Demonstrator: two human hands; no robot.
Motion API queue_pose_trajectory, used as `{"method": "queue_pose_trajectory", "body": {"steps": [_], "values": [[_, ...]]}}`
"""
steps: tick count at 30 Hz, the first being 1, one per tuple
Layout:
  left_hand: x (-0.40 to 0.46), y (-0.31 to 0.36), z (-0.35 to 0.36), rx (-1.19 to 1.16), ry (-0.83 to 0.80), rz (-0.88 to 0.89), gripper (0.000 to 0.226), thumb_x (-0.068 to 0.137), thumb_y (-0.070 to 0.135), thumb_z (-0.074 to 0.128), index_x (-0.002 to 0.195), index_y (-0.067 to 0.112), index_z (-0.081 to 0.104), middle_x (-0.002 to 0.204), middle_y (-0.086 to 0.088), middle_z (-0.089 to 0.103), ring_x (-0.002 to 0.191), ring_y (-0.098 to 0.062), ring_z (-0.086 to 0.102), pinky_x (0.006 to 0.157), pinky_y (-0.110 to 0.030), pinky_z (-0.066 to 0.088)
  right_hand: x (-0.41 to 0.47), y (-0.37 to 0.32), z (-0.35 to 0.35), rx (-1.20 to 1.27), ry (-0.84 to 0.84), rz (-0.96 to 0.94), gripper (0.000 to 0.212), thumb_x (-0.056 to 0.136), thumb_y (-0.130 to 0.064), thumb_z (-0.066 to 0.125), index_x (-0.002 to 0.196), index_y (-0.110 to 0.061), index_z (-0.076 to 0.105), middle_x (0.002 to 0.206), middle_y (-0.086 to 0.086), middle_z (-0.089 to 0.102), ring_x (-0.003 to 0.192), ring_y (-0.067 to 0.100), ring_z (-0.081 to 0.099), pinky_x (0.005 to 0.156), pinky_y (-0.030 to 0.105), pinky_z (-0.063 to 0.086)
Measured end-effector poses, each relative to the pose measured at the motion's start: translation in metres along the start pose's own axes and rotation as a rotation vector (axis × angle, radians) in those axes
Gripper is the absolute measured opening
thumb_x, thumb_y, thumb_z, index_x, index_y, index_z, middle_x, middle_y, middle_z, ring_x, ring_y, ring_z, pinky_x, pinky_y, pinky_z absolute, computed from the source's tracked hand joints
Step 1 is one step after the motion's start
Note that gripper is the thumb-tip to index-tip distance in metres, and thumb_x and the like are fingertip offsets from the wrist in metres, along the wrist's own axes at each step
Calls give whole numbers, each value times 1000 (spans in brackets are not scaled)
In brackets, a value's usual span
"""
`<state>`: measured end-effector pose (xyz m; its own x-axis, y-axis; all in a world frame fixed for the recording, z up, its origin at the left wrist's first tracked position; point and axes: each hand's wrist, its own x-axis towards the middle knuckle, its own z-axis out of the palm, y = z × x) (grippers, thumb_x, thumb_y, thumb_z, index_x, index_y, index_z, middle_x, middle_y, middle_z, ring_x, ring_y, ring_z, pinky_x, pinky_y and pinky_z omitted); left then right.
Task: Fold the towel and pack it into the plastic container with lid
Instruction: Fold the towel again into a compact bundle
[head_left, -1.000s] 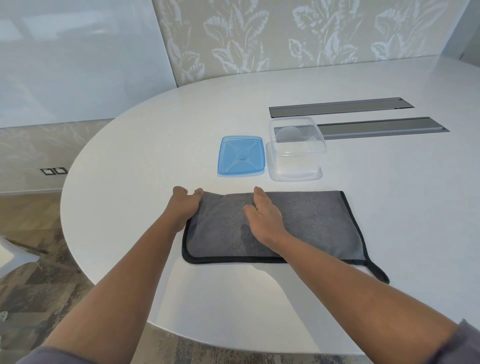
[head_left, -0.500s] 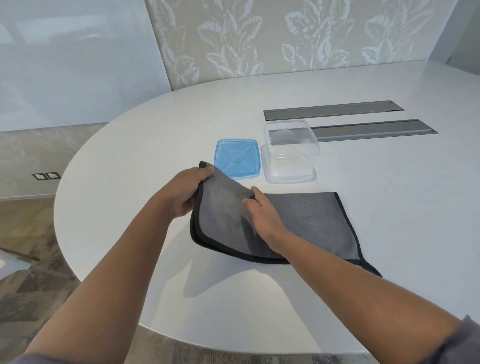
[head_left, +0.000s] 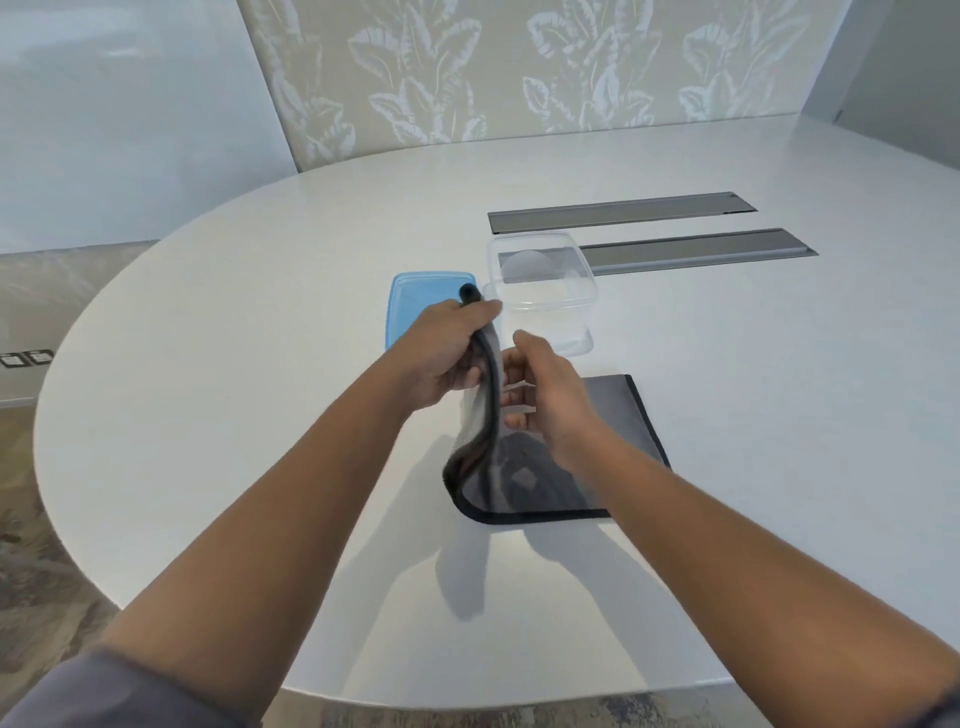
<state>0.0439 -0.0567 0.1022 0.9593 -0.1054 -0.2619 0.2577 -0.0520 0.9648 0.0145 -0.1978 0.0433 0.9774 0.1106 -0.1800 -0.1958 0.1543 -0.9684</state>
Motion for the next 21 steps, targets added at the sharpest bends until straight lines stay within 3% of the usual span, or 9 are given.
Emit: {"method": "queue_pose_trajectory", "body": {"steps": [5,7,9,11,13,14,16,18,21], "values": [[10,-2,47,-16,-93,-20,29,100,38,61,88,13,52,57,-5,55,42,-15,53,41,-22,43,4,-14,-52,124,-208,55,57,87,-67,60,97,-13,74,91,9,71,86,25,67,86,39,54],[13,-5,57,-33,-154,-30,32,102,44,57,98,12,55,61,-6,62,47,-16,60,44,-23,49,0,-17,-74,95,-244,81,48,85,-55,73,108,-13,78,104,12,76,95,26,72,86,37,57],[17,-12,63,-10,-121,45,27,102,41,56,102,14,57,67,-5,68,52,-15,64,48,-22,51,-3,-17,-95,-5,-207,117,37,83,-31,80,114,-11,76,115,17,75,104,33,72,90,42,58],[23,-27,65,228,-14,257,16,100,37,57,97,22,61,80,5,72,66,-4,67,59,-16,50,-1,-15,-112,-77,-108,144,32,86,-13,73,117,-9,72,115,17,75,106,36,72,94,47,58],[26,-47,64,586,4,434,19,96,45,53,105,33,64,109,14,69,98,0,63,84,-22,50,1,-14,-123,-147,-5,165,29,88,-8,67,117,-10,70,107,13,78,97,33,75,86,45,60],[29,-58,63,793,-31,465,34,96,53,46,118,35,63,127,11,64,118,-8,58,98,-34,47,1,-14,-128,-184,38,181,27,88,-7,65,114,-11,71,102,11,79,89,30,76,78,42,62],[33,-80,63,1125,-110,447,64,94,70,28,146,39,45,158,4,42,147,-26,32,118,-52,27,2,-10,-136,-264,114,229,23,87,-7,61,107,-12,71,94,11,79,77,26,76,63,35,60],[32,-98,66,1258,-174,425,75,90,80,17,156,45,26,169,6,19,156,-25,8,121,-52,7,1,-4,-141,-347,161,278,24,86,-7,58,106,-13,70,97,13,78,78,27,75,60,33,57],[32,-118,70,1369,-245,416,84,85,87,9,159,47,12,172,5,4,157,-26,-7,122,-49,-5,-1,6,-144,-385,190,303,26,87,-7,54,109,-14,67,102,13,75,85,27,73,62,32,58]]}}
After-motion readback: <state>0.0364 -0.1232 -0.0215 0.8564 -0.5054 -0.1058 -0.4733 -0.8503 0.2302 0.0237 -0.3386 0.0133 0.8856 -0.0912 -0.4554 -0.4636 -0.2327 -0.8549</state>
